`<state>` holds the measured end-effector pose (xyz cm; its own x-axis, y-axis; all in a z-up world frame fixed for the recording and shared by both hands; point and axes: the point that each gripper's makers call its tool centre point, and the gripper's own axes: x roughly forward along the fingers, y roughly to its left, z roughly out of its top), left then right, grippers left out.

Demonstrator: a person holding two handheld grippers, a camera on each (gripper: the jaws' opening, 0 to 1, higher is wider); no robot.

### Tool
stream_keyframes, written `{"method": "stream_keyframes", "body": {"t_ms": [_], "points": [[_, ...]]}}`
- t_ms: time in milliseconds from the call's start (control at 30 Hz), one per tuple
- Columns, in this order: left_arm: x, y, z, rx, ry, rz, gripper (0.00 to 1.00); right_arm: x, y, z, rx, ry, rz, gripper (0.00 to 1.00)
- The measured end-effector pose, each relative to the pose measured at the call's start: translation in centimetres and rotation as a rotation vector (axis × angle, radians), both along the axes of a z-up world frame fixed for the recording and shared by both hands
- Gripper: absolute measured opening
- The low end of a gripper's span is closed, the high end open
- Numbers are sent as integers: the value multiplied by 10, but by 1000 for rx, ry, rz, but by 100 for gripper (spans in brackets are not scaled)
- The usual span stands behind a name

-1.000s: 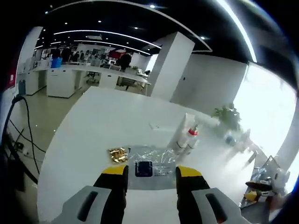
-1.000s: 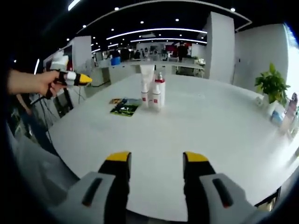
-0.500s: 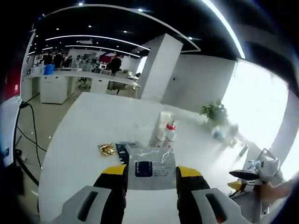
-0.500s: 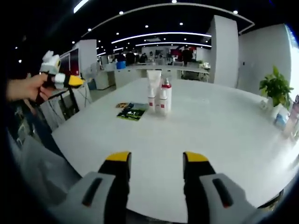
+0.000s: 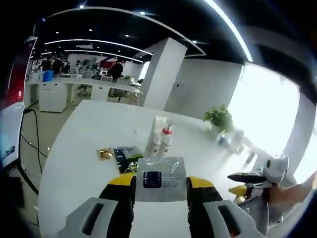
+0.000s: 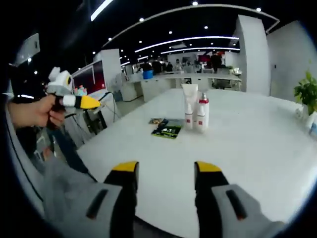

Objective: Arrange the skincare products in the storage area until every visible bottle or jar stands upright without overlapping.

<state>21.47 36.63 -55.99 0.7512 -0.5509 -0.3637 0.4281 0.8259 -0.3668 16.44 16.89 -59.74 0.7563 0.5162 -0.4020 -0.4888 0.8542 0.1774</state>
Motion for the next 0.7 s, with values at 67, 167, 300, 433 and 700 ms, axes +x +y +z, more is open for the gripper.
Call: {"method": "stream_keyframes", "body": {"t_ms": [67, 167, 300, 433, 700], "points": [[-3, -2, 2, -13, -3, 2, 42, -1, 18, 5, 84, 47, 29, 47], [-8, -7, 3, 2, -8, -19, 42, 5, 41, 26, 220, 58, 41, 47], [-11, -13, 7, -21, -9, -31, 42, 12, 54, 44, 335, 82, 45, 47], [-16, -20, 14, -17, -24, -53, 42, 13, 68, 61, 463, 139, 81, 47], [-23, -44, 24, 3, -68, -121, 42, 13, 90, 92, 640, 181, 155, 46]]}}
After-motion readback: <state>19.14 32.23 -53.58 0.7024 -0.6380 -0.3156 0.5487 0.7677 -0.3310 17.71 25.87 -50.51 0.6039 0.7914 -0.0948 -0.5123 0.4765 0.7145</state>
